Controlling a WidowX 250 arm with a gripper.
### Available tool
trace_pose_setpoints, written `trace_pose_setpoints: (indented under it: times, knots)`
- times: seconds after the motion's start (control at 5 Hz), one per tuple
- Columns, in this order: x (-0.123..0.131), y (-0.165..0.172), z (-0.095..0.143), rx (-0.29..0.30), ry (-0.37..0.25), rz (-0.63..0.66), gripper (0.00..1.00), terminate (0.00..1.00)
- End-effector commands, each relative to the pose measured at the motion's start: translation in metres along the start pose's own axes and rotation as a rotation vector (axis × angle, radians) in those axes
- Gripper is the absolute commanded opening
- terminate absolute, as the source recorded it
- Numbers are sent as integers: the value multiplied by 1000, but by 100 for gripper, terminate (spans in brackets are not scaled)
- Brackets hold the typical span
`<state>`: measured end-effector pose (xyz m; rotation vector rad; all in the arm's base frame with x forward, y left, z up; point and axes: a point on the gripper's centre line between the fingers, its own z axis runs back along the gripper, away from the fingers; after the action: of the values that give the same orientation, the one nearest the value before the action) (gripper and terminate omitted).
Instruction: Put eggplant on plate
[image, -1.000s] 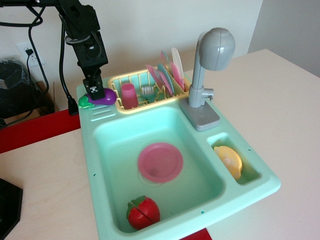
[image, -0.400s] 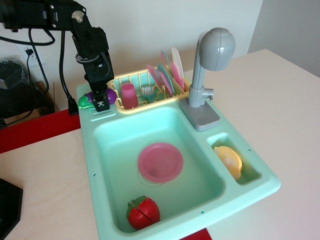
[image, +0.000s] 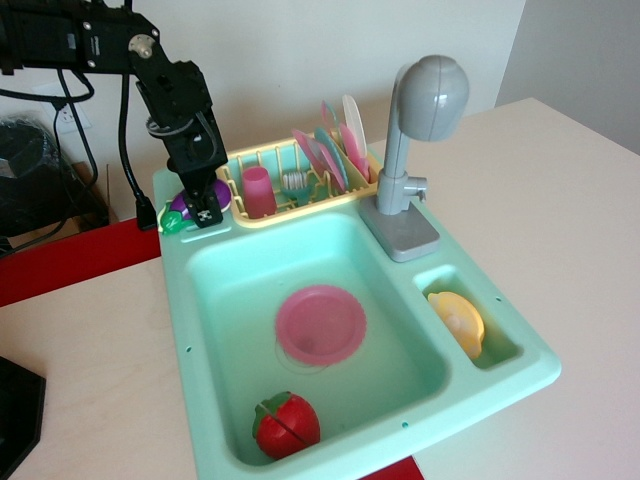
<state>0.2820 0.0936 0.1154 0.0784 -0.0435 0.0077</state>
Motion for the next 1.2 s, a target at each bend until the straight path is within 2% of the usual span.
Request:
trace_pose_setpoints:
  times: [0.0, 0.4, 0.6, 0.8, 1.0]
  knots:
    - [2, 2, 10, 31, -46, 3, 0, 0]
    - [50, -27, 47, 34, -163, -95, 0, 0]
    - [73, -56, 56, 11, -189, -157, 0, 0]
    - [82, -94, 45, -30, -171, -228, 0, 0]
    - [79, -126, 26, -51, -131, -282, 0, 0]
